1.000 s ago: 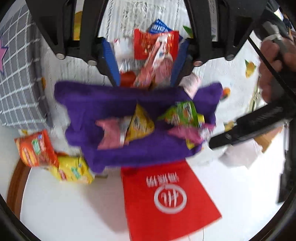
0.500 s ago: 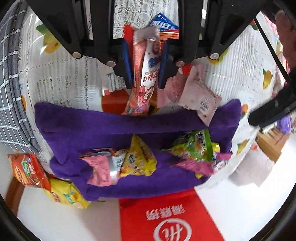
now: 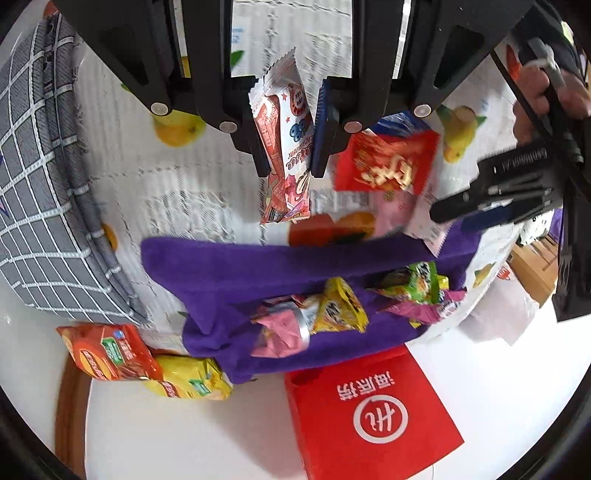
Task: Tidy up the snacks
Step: 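Grasp the pink Lotso ice-cream packet with right tool while left tool grasps white-pink wrapper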
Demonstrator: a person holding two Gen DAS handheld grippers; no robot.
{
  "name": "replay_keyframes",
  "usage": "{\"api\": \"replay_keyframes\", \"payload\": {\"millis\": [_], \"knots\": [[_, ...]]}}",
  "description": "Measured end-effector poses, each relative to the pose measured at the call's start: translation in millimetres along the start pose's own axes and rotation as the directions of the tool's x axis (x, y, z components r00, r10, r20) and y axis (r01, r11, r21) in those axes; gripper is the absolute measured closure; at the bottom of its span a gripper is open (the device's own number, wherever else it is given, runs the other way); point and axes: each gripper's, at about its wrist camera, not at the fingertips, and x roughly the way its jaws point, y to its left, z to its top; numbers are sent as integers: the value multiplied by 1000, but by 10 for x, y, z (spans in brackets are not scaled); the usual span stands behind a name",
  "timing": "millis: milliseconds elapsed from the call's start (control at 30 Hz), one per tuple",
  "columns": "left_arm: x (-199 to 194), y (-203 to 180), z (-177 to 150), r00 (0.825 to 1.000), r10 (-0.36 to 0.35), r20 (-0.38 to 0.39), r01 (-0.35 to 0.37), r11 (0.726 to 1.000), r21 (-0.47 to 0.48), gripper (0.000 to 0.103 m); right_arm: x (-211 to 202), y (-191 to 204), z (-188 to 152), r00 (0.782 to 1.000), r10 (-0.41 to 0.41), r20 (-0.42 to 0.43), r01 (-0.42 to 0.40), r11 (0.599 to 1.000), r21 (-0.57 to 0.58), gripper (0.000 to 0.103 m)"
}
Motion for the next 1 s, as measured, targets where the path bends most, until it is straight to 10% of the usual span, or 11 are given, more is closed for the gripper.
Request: {"api": "replay_keyframes", "payload": {"millis": [467, 1000], "knots": [[223, -1, -76, 998, -45, -33, 44, 999, -24, 34, 251, -4, -97, 1000, -2, -19, 1, 1000, -17, 77], [-286, 130, -194, 999, -42, 21, 43, 999, -33, 77, -313, 57, -102, 998, 17, 61, -17, 1000, -12, 78]]}}
